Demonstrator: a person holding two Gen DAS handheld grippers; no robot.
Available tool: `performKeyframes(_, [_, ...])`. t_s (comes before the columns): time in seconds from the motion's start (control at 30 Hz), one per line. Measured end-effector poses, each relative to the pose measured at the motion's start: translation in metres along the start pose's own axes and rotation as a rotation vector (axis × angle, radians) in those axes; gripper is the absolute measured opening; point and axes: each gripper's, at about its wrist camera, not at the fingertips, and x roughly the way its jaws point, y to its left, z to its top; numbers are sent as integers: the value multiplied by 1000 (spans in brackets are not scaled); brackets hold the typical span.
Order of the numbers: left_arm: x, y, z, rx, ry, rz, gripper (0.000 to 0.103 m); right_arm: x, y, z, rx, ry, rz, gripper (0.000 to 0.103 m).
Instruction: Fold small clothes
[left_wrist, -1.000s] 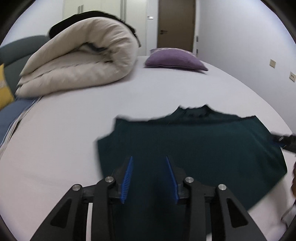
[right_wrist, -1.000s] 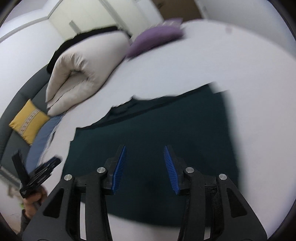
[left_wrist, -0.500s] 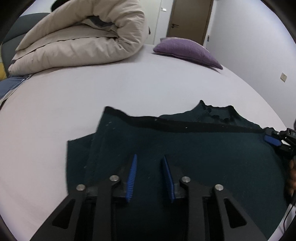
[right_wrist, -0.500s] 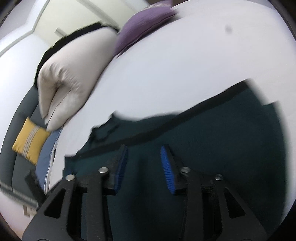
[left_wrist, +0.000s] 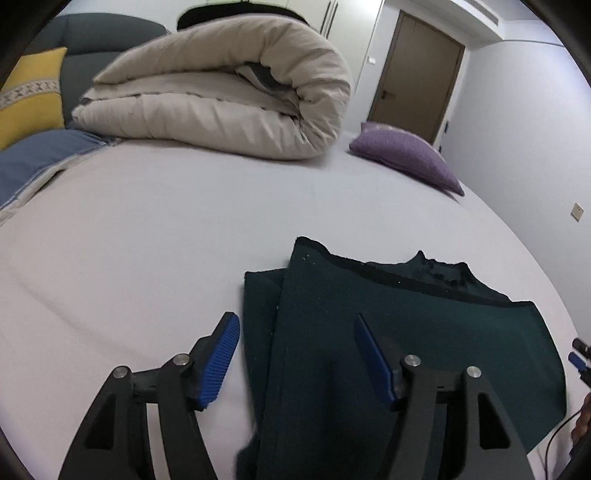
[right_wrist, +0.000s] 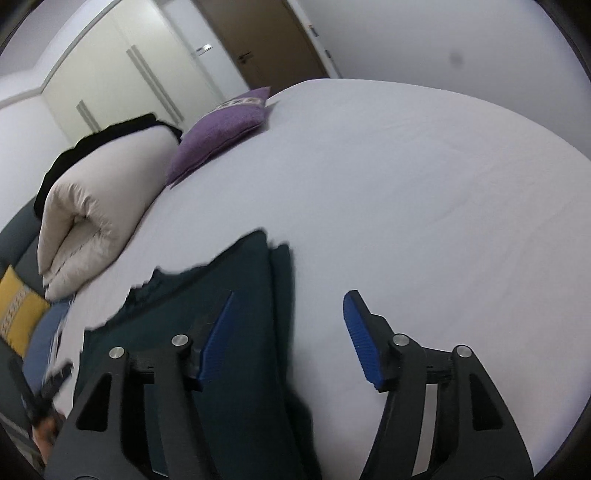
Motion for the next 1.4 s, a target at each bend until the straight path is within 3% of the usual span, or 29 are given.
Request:
performKeyframes(0.1, [22,-12,12,80,56,32,57,3,19,-12,-82,27,9,59])
performKeyframes(0.23, [52,-28,24,162,145,80,31,10,38,-29,-191,57,-20,59])
performKeyframes(0.27, [61,-26,26,159,169,98,21,10,38,-33,-197,67,-26,58])
performKeyframes(0.3, [66,-22,27,137,181,105,20,16,38,-34,-201,80,-40,57])
performKeyframes(0.4, [69,-11,29,92,185,91,12,11,40,-45,-221,92,-66,48])
performKeyframes(0.43, [68,-12,29,96,183,92,10,8,39,-47,-228,99,-64,36])
performKeyframes(0.47, [69,-12,28,100,181,92,9,10,39,-49,-243,109,-70,24])
performKeyframes(0.63, [58,-2,25,48,136,82,8,1,48,-53,-294,77,-123,11])
performKeyframes(0.77, [41,15,25,-23,86,88,7,-16,63,-52,-352,38,-128,10])
performKeyframes(0.93, [55,13,25,-2,98,126,8,-18,72,-46,-356,37,-116,10])
performKeyframes(1.07, [70,13,28,-17,138,145,8,12,52,-44,-308,111,-153,10])
performKeyframes(1.13, [71,9,29,3,144,164,12,12,42,-39,-245,121,-114,14])
performKeyframes(1.23, [59,4,26,22,120,181,19,1,32,-37,-201,122,-111,33])
performKeyframes(1.27, [52,1,24,25,103,190,23,-6,27,-38,-174,115,-103,34])
performKeyframes(1.4, [16,-25,10,103,16,205,23,-46,20,-42,-128,31,-100,36])
